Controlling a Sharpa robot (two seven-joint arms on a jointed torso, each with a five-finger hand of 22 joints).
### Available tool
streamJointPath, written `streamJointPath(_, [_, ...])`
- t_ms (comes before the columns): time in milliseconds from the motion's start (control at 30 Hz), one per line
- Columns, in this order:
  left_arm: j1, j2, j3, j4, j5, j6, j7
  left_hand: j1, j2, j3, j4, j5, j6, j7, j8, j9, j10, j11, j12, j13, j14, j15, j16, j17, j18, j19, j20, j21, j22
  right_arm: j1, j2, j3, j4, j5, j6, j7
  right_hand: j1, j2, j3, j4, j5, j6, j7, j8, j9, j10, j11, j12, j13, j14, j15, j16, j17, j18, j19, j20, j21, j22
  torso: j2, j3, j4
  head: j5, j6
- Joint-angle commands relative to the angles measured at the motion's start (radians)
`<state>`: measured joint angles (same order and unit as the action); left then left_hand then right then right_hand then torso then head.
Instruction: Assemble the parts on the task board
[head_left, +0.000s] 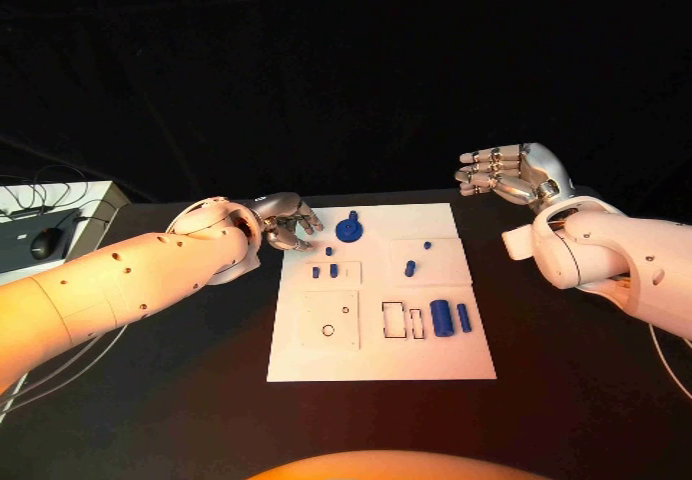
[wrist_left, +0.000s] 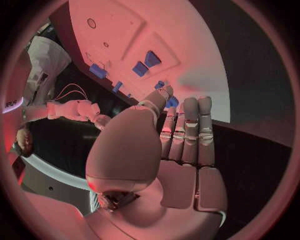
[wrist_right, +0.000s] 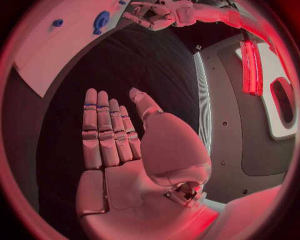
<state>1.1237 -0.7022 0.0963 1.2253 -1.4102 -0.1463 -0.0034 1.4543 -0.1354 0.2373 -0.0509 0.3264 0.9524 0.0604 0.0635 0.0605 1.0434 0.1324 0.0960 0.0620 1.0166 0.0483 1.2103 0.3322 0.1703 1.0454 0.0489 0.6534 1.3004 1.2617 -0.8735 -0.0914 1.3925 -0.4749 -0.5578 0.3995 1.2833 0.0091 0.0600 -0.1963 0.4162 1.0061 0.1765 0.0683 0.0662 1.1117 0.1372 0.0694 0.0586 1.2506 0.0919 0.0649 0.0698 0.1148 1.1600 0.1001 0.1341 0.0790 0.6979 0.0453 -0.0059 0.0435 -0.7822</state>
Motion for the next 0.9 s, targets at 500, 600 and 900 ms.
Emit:
streamJointPath(500, [-0.05, -0.1, 0.048, 0.099, 0.786, -0.158, 0.166, -0.015, 0.018, 0.015, 0.022, -0.002, 0.127, 0.074, 0.003, 0.003, 0.112, -0.039, 0.053, 0.0, 0.003, -0.022, -0.169, -0.091, -0.014, -0.025, -0.007, -0.11, -0.075, -0.009, -0.01, 0.001, 0.017, -0.689, 0.22, -0.264, 0.031, -0.004, 0.026, -0.05, -0.019, 0.111, -0.037, -0.006, 0.001, 0.188, -0.083, -0.013, 0.003, 0.263, -0.134, 0.388, 0.254, 0.011, 0.234, -0.158, 0.371, 0.231, -0.002, 0.0004, -0.0021, -0.022, 0.027])
streamJointPath(600, [-0.065, -0.123, 0.052, 0.127, 0.961, -0.153, 0.206, -0.039, 0.022, -0.035, 0.038, -0.002, 0.123, 0.073, 0.003, 0.004, 0.12, -0.043, 0.062, 0.001, 0.005, -0.02, -0.207, -0.1, -0.027, -0.022, -0.006, -0.153, -0.114, -0.014, -0.01, 0.001, 0.025, -0.832, 0.235, -0.333, 0.022, -0.007, 0.032, -0.052, -0.028, 0.122, -0.04, -0.008, 0.001, 0.199, -0.091, -0.01, 0.004, 0.248, -0.136, 0.444, 0.302, 0.009, 0.203, -0.162, 0.433, 0.29, -0.002, -0.0001, -0.0012, -0.043, 0.034])
streamJointPath(900, [-0.103, -0.171, 0.059, 0.194, 1.198, -0.115, 0.281, -0.035, 0.061, -0.201, 0.064, -0.006, 0.123, 0.071, 0.004, 0.004, 0.138, -0.051, 0.097, 0.002, 0.024, -0.022, -0.259, -0.087, -0.051, 0.026, -0.017, -0.243, -0.207, -0.029, 0.002, 0.0, 0.043, -1.179, 0.235, -0.518, 0.0, -0.034, 0.097, -0.031, -0.155, 0.11, -0.054, -0.006, 0.001, 0.141, -0.08, -0.009, 0.003, 0.253, -0.135, 0.552, 0.385, 0.023, 0.191, -0.162, 0.55, 0.414, -0.002, -0.0001, -0.0013, -0.074, 0.05])
